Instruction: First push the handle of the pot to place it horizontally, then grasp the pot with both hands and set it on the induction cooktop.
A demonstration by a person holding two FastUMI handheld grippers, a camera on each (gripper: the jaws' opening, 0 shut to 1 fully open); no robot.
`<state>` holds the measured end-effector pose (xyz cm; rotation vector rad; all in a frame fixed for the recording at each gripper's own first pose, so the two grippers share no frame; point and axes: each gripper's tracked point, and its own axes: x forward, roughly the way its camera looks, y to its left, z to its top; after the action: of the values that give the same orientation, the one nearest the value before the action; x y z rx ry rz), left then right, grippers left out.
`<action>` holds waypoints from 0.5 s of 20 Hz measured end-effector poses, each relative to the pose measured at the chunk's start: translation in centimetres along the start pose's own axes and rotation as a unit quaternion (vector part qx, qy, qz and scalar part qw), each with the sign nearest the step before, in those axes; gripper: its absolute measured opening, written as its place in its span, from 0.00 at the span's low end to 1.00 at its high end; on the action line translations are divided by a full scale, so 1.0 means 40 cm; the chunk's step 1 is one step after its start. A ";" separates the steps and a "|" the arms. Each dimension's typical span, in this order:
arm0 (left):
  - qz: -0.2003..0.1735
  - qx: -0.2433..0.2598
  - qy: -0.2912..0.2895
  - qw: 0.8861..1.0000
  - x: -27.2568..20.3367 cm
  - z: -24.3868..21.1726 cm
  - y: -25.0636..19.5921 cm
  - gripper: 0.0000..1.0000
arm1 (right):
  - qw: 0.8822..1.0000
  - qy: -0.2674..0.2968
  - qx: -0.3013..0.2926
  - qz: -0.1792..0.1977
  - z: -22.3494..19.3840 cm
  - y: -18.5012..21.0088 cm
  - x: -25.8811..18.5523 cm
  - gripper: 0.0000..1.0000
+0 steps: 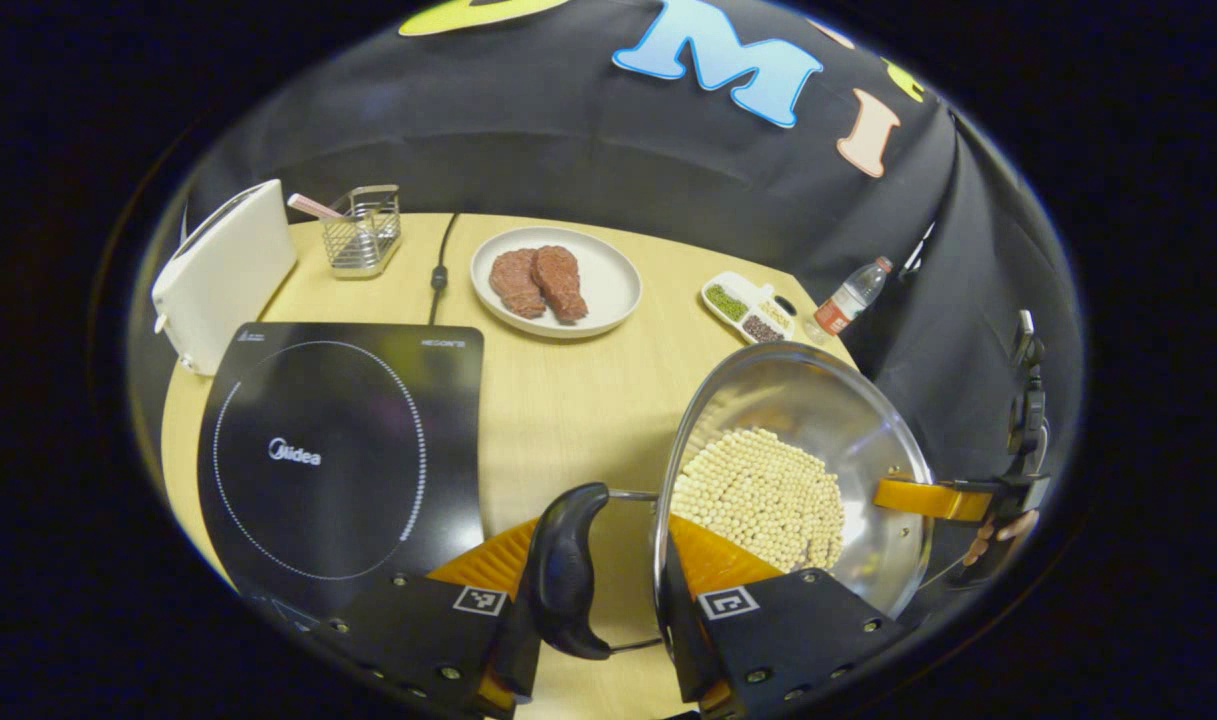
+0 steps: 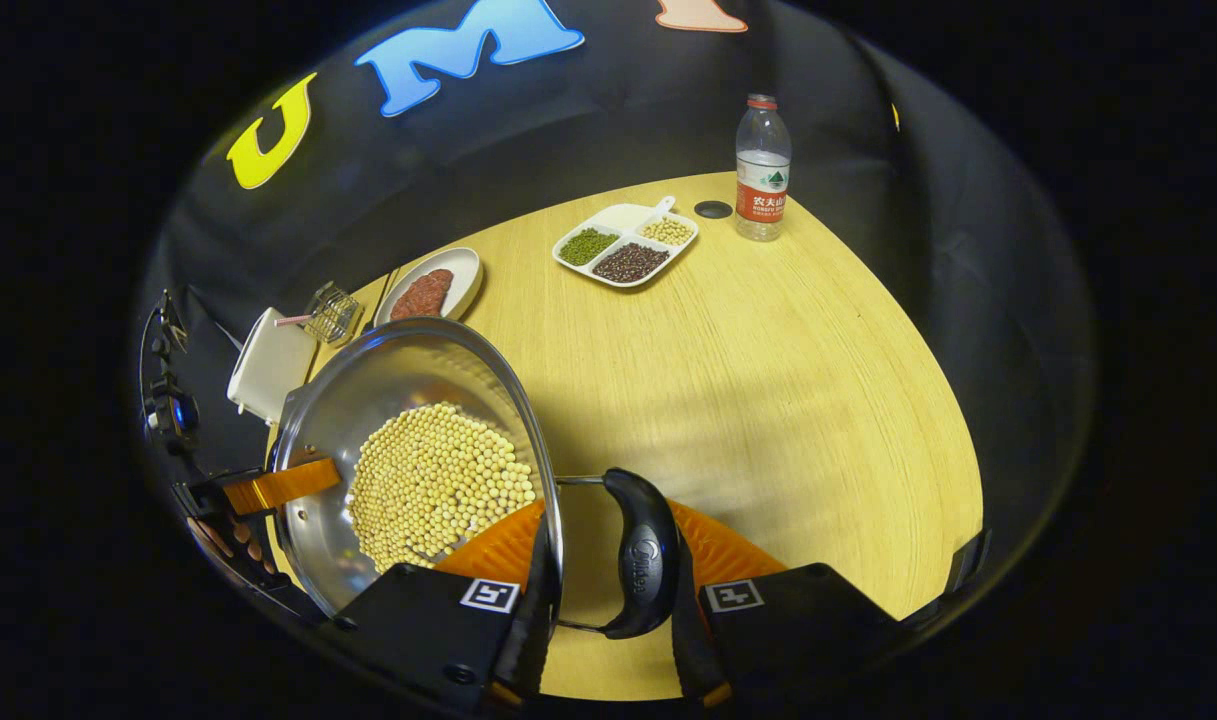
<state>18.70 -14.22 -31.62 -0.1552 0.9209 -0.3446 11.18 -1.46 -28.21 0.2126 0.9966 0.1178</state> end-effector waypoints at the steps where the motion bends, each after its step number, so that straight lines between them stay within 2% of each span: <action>1: 0.001 0.005 -0.004 1.000 -0.023 0.000 0.017 0.54 | 1.000 -0.001 -0.001 0.002 -0.009 0.021 -0.009 0.50; 3: 0.003 0.007 -0.010 1.000 -0.063 0.005 0.055 0.58 | 1.000 -0.003 0.001 0.007 -0.023 0.070 -0.022 0.51; 5: 0.005 0.003 -0.011 1.000 -0.104 0.005 0.104 0.54 | 1.000 -0.009 -0.003 0.010 -0.034 0.121 -0.032 0.50; 7: 0.008 -0.002 -0.014 1.000 -0.138 0.005 0.151 0.58 | 1.000 -0.009 -0.010 0.014 -0.042 0.174 -0.039 0.50; 8: 0.010 -0.004 -0.016 1.000 -0.155 0.008 0.180 0.54 | 1.000 -0.006 -0.013 0.017 -0.045 0.201 -0.038 0.50; 9: 0.013 -0.006 -0.018 1.000 -0.173 0.009 0.204 0.54 | 1.000 -0.003 -0.018 0.021 -0.046 0.227 -0.037 0.53; 10: 0.016 -0.008 -0.021 1.000 -0.189 0.011 0.231 0.54 | 0.999 -0.002 -0.023 0.025 -0.046 0.255 -0.032 0.50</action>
<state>16.93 -2.90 -28.22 -0.1606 0.8846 -0.3032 8.92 8.44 -25.79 0.1958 0.9844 0.1849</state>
